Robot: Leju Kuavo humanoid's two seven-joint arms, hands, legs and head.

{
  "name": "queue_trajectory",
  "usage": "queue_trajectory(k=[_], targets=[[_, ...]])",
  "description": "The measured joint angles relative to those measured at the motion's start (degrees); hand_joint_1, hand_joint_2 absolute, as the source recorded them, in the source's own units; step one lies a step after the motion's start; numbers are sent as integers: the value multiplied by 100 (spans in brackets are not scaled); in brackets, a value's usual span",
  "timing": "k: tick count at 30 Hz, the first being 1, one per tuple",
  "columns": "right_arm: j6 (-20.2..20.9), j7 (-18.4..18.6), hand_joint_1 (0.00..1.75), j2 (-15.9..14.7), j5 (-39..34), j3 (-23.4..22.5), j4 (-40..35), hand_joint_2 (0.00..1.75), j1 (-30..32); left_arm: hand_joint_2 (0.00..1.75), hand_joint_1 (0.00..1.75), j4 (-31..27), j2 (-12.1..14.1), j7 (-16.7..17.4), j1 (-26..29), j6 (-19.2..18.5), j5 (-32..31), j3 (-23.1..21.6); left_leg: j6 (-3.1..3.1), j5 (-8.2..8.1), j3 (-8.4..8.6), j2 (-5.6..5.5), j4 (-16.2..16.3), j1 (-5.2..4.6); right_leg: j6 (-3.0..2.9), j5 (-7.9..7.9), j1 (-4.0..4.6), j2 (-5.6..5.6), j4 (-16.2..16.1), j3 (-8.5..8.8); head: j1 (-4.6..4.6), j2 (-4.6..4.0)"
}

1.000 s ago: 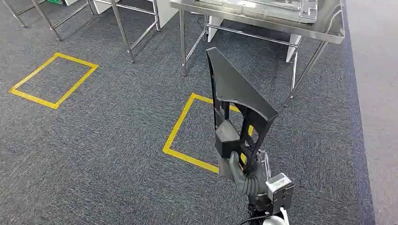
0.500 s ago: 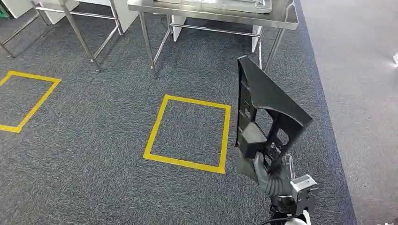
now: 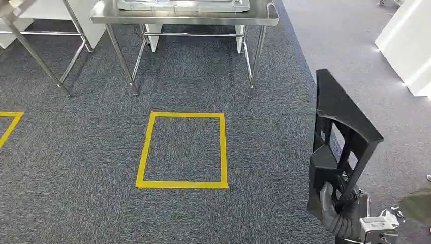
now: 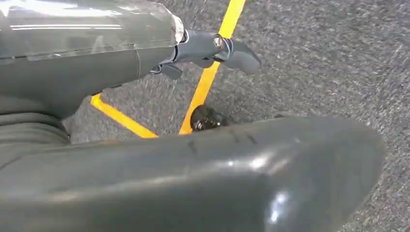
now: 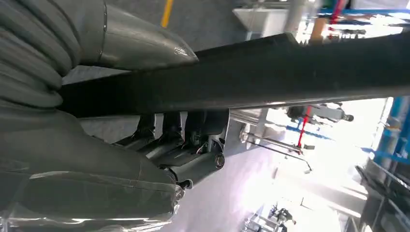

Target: Take the parts from the cabinet and place them on the table.

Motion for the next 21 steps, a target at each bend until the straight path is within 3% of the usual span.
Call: queue_trajectory(k=[1, 2, 3, 5, 6, 7, 8, 10, 11, 12, 13, 14, 16, 17, 18, 19, 21], targets=[[4, 24, 175, 22, 59, -63, -42, 175, 9, 0, 0, 0, 9, 0, -1, -50, -39, -28, 39, 20, 82, 19, -28, 36, 11, -40, -3, -61, 33, -15, 2, 0], [7, 37, 175, 57, 128, -100, -74, 175, 10, 0, 0, 0, 28, 7, 2, -90, -59, -52, 63, 18, 115, 46, -37, 36, 28, -114, 6, -308, 177, -56, 4, 0], [7, 48, 175, 74, 192, -133, -129, 175, -2, 0, 0, 0, 37, 9, 15, -127, -81, -85, 77, 9, 130, 65, -36, 35, 38, -291, 1, -457, 482, -219, 4, 0], [7, 74, 175, 124, 281, -144, -177, 175, -5, 0, 0, 0, 63, 20, 39, -166, -118, -148, 72, -23, 153, 105, -32, 28, 95, -687, -34, -535, 1351, -721, 2, 0], [4, 79, 175, 144, 321, -153, -184, 175, 6, 0, 0, 0, 72, 31, 40, -181, -129, -159, 65, -46, 170, 127, -31, 29, 96, -759, -48, -542, 1642, -913, 4, 0], [0, 89, 175, 162, 374, -159, -186, 175, 6, 0, 0, 0, 81, 37, 40, -194, -144, -166, 52, -77, 208, 145, -31, 31, 124, -690, -64, -551, 1683, -989, 4, 0], [-4, 100, 175, 175, 422, -161, -192, 175, 2, 0, 0, 0, 85, 42, 40, -208, -155, -179, 38, -116, 260, 160, -31, 36, 118, -479, -80, -560, 1454, -927, 4, 0], [-4, 140, 175, 201, 509, -161, -208, 175, 1, 0, 0, 0, 92, 44, 38, -249, -173, -214, 0, -207, 402, 181, -33, 44, 98, 138, -97, -598, 501, -505, 4, 0], [-13, 153, 175, 210, 538, -161, -210, 175, -13, 0, 0, 0, 96, 44, 40, -249, -181, -240, -32, -262, 433, 200, -43, 48, 84, 261, -89, -655, 103, -326, 4, 0], [-15, 168, 175, 218, 559, -159, -199, 175, -39, 0, 0, 0, 105, 46, 35, -251, -201, -260, -67, -282, 487, 205, -42, 37, 80, 9, -40, -704, 66, -359, 4, -2], [-26, 170, 175, 227, 592, -159, -203, 175, -57, 0, 0, 0, 111, 46, 25, -251, -214, -275, -116, -307, 451, 214, -85, 33, -3, -17, -3, -707, 68, -346, 2, 0], [-35, 177, 175, 234, 610, -159, -203, 175, -51, 0, 0, 0, 125, 52, 28, -256, -218, -288, -157, -302, 557, 237, -85, 26, -60, 68, -3, -677, 23, -320, 2, 0], [-63, 179, 175, 253, 627, -159, -203, 175, -77, 0, 0, 0, 133, 61, 33, -262, -229, -295, -213, -293, 639, 247, -18, 20, -142, 28, -34, -616, -3, -188, 0, 0], [-85, 179, 175, 262, 632, -159, -203, 175, -90, 0, 0, 0, 146, 61, 34, -264, -238, -299, -226, -300, 533, 202, 249, 35, -189, 3, -40, -626, -44, -97, 4, 0], [-98, 184, 175, 271, 647, -161, -203, 175, -127, 0, 0, 0, 153, 63, 29, -267, -247, -299, -228, -330, 309, 169, 630, 35, -232, -31, -33, -621, -49, -60, 0, 0], [-107, 205, 175, 269, 658, -161, -203, 175, -175, 0, 0, 0, 163, 83, 30, -273, -269, -304, -240, -465, 3, 158, 1087, 36, -258, -68, -29, -611, -49, -31, 0, 0], [-114, 249, 175, 267, 682, -164, -201, 175, -235, 0, 0, 0, 186, 116, 39, -306, -280, -312, -249, -915, -514, 151, 1738, 25, -282, -154, -10, -568, -49, 46, -2, 0]])
